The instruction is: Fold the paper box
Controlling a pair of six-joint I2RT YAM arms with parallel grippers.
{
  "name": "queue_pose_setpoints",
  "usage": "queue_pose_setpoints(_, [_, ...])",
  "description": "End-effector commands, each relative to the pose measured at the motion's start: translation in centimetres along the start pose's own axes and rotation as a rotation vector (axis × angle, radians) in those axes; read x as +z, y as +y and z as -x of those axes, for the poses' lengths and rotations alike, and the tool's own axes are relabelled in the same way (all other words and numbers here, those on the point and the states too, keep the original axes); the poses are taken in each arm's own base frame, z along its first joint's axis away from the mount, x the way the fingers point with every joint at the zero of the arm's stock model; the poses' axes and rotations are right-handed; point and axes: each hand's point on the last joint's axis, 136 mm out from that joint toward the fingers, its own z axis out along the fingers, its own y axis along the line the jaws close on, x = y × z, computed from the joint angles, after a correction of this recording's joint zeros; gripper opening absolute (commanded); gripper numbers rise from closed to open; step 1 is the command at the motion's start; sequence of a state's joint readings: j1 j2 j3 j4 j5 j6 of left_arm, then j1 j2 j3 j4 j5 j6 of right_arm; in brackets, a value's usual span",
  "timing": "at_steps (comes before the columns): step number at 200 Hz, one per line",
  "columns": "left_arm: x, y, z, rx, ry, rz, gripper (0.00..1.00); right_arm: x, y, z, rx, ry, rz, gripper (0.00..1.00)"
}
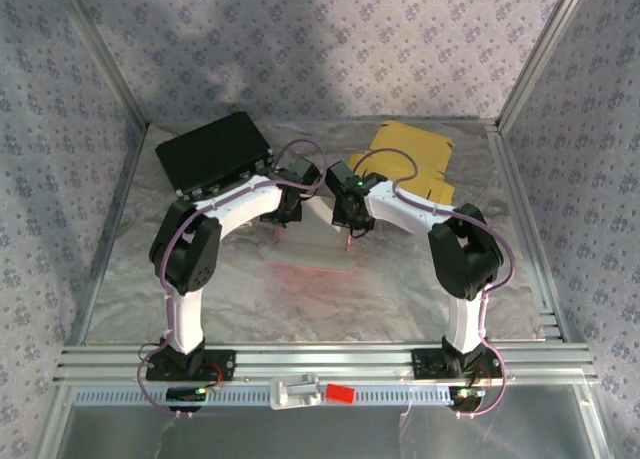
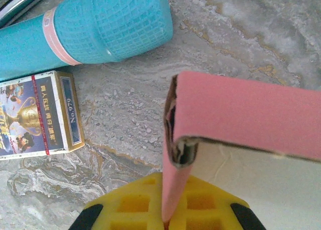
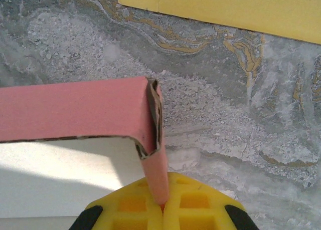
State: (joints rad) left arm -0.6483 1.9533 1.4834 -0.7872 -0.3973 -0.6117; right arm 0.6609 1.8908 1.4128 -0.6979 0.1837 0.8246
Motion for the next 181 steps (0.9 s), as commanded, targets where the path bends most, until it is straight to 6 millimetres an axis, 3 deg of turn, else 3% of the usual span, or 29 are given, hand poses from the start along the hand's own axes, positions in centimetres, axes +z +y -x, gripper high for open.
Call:
queue_pose_setpoints(1, [0.1,0.7,0.4,0.005,-0.019,0.062,0.00,1.1,-0.7,-1.6,0.001,0.055,-0.060,0.00])
queue_pose_setpoints(15, [-0.2,0.0,0.6,0.014,-0.025,0.026,0.04,1.1,-0.7,-1.7,-0.001,0.058,-0.059,0.00])
queue_pose_setpoints(39, [-1.9,-0.9,1.4,-0.002,-0.044,-0.055,0.35,1.2,-0.9,-1.8,0.007,0.069,-0.059,0.00])
queue_pose_setpoints(62, [-5.3,-1.2,2.7,-0.060,-0.082,-0.148,0.49,1.2,-1.0,-1.9,0.031,0.086,-0.054,0.00])
queue_pose_setpoints(81, [-8.6,-0.9,3.7,-0.124,-0.115,-0.233,0.54,1.3,-1.1,-1.9,0.066,0.109,-0.046,0.00])
queue_pose_setpoints(89, [-10.0,-0.5,4.2,-0.155,-0.136,-0.257,0.63,1.3,-1.2,-2.0,0.083,0.122,-0.050,0.00])
queue_pose_setpoints(112, [-13.6,1.5,5.9,-0.249,-0.189,-0.326,0.64,1.4,-1.5,-2.3,0.162,0.175,-0.041,0.00])
queue_pose_setpoints(136, [-16.0,4.5,7.3,-0.352,-0.230,-0.373,0.61,1.0,-2.1,-2.5,0.286,0.231,-0.041,0.00])
queue_pose_setpoints(159, [-16.7,7.1,7.1,-0.390,-0.225,-0.383,0.57,0.4,-2.9,-3.1,0.412,0.297,-0.064,0.00])
queue_pose_setpoints(181, [-15.8,9.1,5.5,-0.402,-0.188,-0.367,0.53,0.4,-3.6,-4.5,0.553,0.368,-0.100,0.00])
